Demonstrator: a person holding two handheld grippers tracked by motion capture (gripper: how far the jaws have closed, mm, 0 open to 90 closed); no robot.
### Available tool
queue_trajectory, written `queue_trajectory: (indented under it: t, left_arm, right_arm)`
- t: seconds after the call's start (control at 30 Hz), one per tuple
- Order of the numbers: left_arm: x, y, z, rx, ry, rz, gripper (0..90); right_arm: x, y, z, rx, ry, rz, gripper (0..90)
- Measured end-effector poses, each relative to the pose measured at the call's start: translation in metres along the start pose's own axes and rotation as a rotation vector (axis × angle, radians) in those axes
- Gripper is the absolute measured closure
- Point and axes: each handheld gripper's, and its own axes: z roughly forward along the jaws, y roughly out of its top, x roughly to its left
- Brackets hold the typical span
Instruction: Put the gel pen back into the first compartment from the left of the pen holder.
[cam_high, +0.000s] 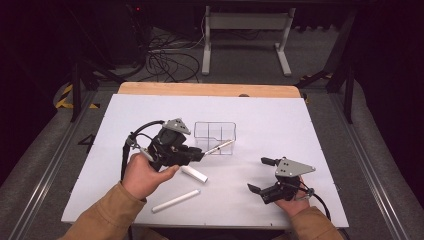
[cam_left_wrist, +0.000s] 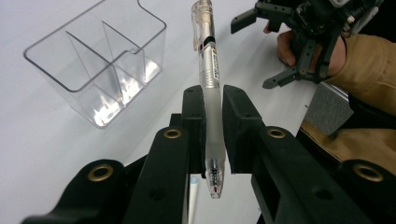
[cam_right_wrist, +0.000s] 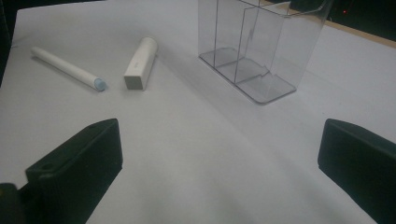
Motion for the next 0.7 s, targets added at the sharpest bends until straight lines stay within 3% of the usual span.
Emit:
queue_trajectory:
  t: [0.7]
  left_arm:
    - [0.031, 0.015, -0.009, 0.022, 0.031, -0.059, 79.9]
  right_arm:
    - [0.0, 0.0, 0.0, 0.002, 0.001, -0.001, 0.2]
